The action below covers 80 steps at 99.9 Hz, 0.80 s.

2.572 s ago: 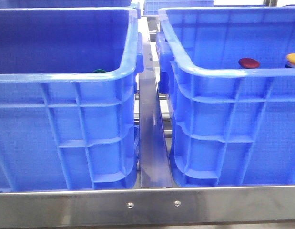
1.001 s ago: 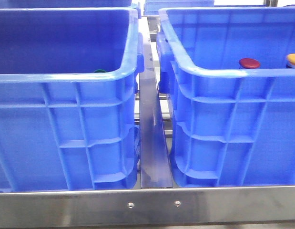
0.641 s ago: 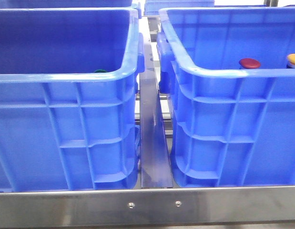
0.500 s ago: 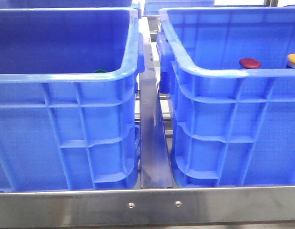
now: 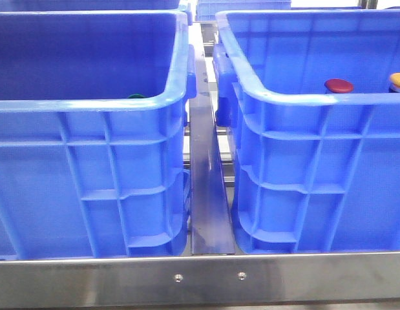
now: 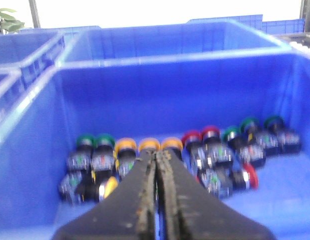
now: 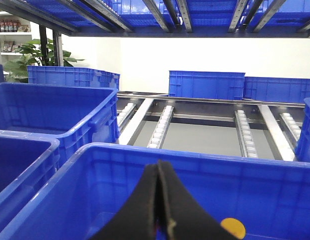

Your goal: Pick red and yellow buttons and place in box

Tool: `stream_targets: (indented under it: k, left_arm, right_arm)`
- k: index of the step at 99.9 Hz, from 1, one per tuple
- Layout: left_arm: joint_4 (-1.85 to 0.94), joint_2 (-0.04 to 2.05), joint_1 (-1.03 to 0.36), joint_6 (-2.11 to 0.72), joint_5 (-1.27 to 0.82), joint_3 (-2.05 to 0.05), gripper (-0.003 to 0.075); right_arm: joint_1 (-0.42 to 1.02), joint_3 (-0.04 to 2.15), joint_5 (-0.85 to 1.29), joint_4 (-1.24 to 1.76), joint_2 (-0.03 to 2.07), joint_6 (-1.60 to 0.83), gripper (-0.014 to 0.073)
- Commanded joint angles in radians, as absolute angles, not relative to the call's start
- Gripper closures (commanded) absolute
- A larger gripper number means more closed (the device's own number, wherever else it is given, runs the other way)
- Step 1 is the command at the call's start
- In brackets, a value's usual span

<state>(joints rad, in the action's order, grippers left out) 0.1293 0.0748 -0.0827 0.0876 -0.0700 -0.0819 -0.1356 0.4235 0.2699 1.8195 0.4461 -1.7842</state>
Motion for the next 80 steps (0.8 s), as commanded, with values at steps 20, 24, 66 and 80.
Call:
stream_targets:
  k: [20,24,66,80]
  left_arm:
    - [0.116,-0.038,-0.079,0.088,0.069,0.019,0.0741]
    - [0.116,-0.036,-0.079,0.088,0.058,0.017,0.0741]
    - [0.111,-0.036,-0.079,0.088,0.065,0.017,0.0741]
    - [0.111,-0.036,-0.079,0.088,0.065,0.017,0.0741]
  right_arm:
    - [-0.137,0.449,0.298,1.898,0.447,-1.782,0.0662]
    - [-0.137,0.449,0.298,1.898,0.447,-1.782,0.0662]
    - [-0.137,0.448,0.298,1.898,0.447,-1.782,0.0662]
    - [-0.137,0.448,0.298,1.898,0.447,-1.782,0.0662]
